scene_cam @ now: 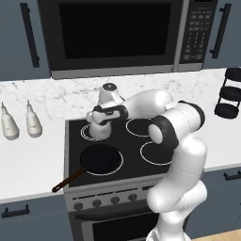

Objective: Pick the kettle from the counter and place it on a stove burner. Then turn the burner on.

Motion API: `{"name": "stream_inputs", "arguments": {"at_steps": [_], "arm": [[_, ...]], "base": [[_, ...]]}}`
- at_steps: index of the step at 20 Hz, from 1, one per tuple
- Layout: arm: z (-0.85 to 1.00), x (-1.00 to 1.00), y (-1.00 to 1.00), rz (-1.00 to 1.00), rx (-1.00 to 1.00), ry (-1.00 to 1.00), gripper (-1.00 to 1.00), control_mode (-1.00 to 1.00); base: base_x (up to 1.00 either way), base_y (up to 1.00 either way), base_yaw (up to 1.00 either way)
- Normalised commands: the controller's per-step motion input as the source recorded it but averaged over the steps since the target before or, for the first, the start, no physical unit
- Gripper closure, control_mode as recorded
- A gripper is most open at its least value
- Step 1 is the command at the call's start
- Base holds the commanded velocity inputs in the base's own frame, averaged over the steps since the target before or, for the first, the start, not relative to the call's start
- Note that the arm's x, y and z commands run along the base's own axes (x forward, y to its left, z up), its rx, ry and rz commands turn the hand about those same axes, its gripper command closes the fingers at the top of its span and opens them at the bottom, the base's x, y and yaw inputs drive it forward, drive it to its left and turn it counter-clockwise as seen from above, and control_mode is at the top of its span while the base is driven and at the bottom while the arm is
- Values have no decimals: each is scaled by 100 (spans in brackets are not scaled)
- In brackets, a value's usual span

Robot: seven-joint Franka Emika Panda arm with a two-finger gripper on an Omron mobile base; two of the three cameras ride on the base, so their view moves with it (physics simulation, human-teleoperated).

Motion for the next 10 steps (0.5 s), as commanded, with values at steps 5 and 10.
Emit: {"name": "stream_inputs", "arguments": {"at_steps": [5, 10], "arm": [[-1, 4, 1, 0, 0, 0, 100, -100], [-20, 1, 0, 0, 0, 0, 100, -100]], "base": [[0, 0, 0], [0, 0, 0]]}}
